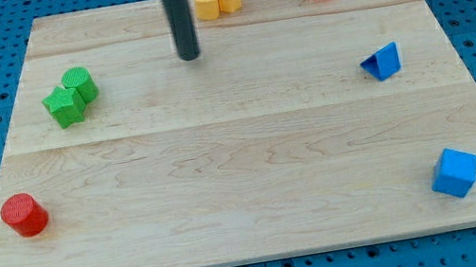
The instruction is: Point your arm towards the red star at the top right
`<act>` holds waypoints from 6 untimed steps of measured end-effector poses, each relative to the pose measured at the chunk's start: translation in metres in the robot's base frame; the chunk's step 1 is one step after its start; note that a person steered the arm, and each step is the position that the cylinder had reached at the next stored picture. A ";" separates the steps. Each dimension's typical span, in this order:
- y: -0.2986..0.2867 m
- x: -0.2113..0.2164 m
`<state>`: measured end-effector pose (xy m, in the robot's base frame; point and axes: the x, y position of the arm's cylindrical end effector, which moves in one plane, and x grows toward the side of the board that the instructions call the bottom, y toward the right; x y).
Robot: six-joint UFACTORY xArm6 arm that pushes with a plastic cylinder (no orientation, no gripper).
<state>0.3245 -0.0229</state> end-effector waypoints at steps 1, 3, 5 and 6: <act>0.066 0.008; 0.080 0.008; 0.271 -0.032; 0.308 -0.112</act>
<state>0.2120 0.2853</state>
